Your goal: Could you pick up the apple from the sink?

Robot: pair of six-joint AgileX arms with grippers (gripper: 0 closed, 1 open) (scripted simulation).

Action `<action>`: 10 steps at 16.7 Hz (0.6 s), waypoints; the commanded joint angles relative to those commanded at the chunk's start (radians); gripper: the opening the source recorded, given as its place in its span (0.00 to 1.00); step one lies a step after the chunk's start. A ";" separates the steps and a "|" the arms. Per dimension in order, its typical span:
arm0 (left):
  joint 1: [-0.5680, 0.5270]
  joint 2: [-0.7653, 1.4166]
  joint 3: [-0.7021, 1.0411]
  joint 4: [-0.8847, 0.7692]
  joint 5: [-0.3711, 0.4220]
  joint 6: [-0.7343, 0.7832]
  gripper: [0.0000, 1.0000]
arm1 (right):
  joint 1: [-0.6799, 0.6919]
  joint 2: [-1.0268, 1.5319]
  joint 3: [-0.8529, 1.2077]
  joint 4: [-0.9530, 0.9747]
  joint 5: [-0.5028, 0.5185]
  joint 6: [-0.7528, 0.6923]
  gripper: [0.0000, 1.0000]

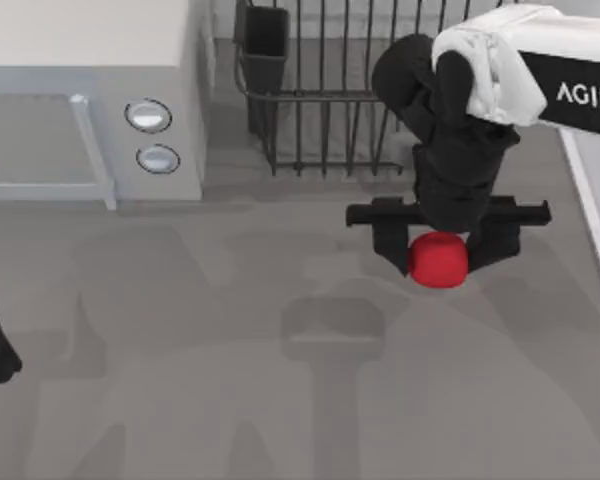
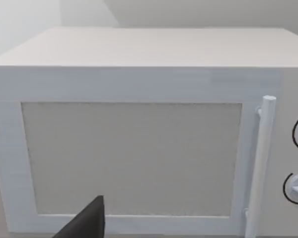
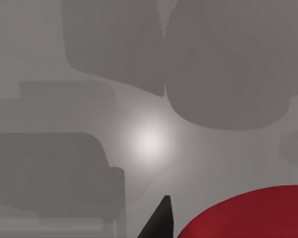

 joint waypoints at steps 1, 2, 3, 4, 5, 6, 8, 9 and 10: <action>0.000 0.000 0.000 0.000 0.000 0.000 1.00 | 0.000 0.000 0.000 0.000 0.000 0.000 0.08; 0.000 0.000 0.000 0.000 0.000 0.000 1.00 | 0.000 0.000 0.000 0.000 0.000 0.000 0.15; 0.000 0.000 0.000 0.000 0.000 0.000 1.00 | 0.000 0.000 0.000 0.000 0.000 0.000 0.23; 0.000 0.000 0.000 0.000 0.000 0.000 1.00 | 0.000 0.000 0.000 0.000 0.000 0.000 0.30; 0.000 0.000 0.000 0.000 0.000 0.000 1.00 | 0.000 0.000 0.000 0.000 0.000 0.000 0.38; 0.000 0.000 0.000 0.000 0.000 0.000 1.00 | 0.000 0.000 0.000 0.000 0.000 0.000 0.45; 0.000 0.000 0.000 0.000 0.000 0.000 1.00 | 0.000 0.000 0.000 0.000 0.000 0.000 0.60; 0.000 0.000 0.000 0.000 0.000 0.000 1.00 | 0.000 0.000 0.000 0.000 0.000 0.000 0.68; 0.000 0.000 0.000 0.000 0.000 0.000 1.00 | 0.000 0.000 0.000 0.000 0.000 0.000 0.75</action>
